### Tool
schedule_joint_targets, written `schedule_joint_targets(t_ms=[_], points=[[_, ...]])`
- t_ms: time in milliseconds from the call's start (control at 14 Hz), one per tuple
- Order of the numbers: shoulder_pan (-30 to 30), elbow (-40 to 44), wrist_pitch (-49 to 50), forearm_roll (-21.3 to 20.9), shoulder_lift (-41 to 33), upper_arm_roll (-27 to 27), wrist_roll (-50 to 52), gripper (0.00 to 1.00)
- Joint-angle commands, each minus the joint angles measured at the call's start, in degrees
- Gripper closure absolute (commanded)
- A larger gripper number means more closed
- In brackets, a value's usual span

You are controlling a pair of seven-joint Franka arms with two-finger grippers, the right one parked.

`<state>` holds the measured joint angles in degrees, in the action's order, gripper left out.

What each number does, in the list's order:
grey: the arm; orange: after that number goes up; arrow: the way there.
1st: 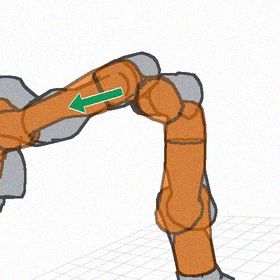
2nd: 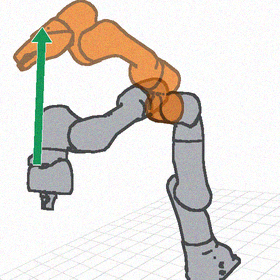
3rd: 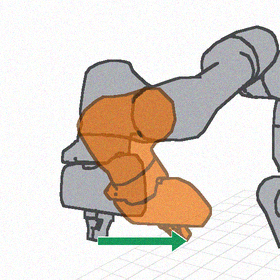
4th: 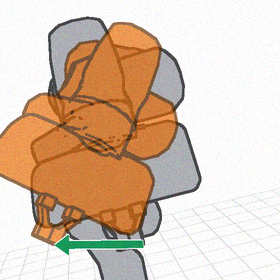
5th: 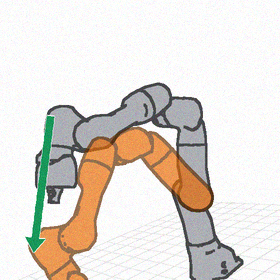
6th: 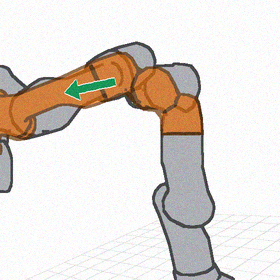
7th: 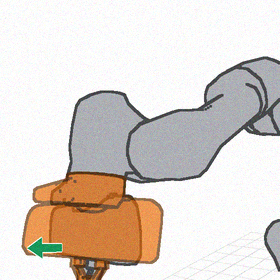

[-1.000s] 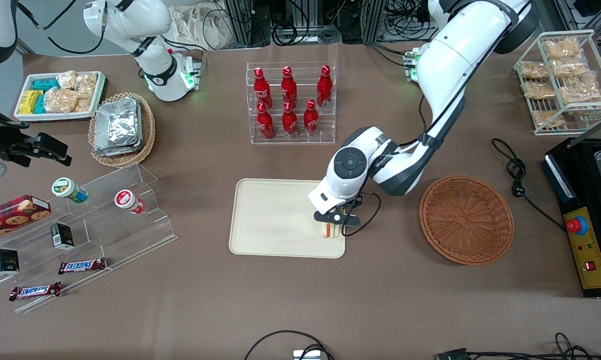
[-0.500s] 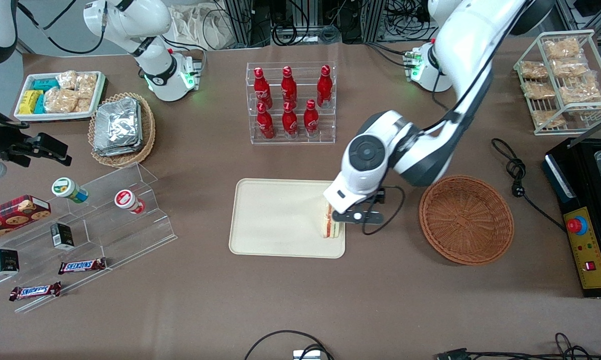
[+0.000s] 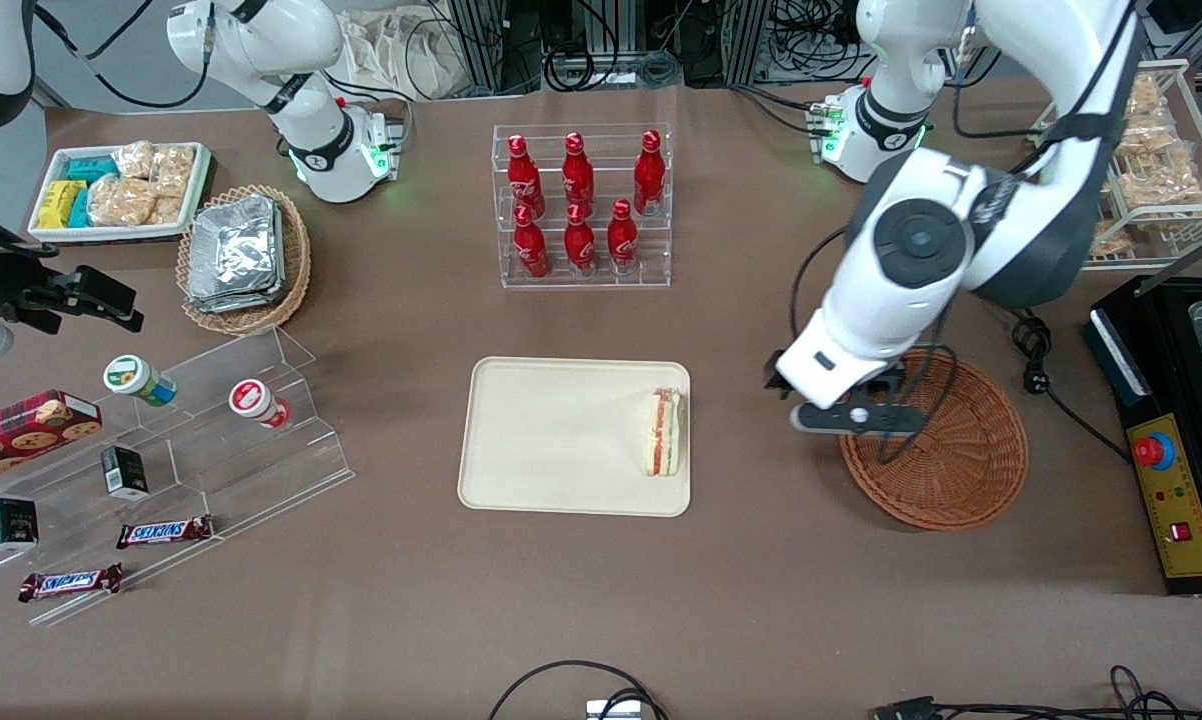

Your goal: Place sandwich from basket to tray

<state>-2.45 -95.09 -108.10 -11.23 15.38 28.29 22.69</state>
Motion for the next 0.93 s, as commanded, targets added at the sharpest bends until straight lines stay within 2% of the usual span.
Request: schedule_joint_targets(t_ms=[0, 71, 214, 357, 857], points=[[-4.3, -4.6, 2.3, 5.1, -8.2, 0.2, -7.4, 0.0], [-4.2, -4.2, 4.1, 6.2, -10.2, -2.6, -9.8, 0.0], [-2.6, -4.3, 6.2, 11.4, -14.6, -9.6, -15.7, 0.0], [-2.4, -4.3, 7.9, 12.7, -16.8, -13.7, -19.6, 0.0], [-2.4, -2.9, 9.6, 11.8, -16.0, -15.3, -19.9, 0.0]])
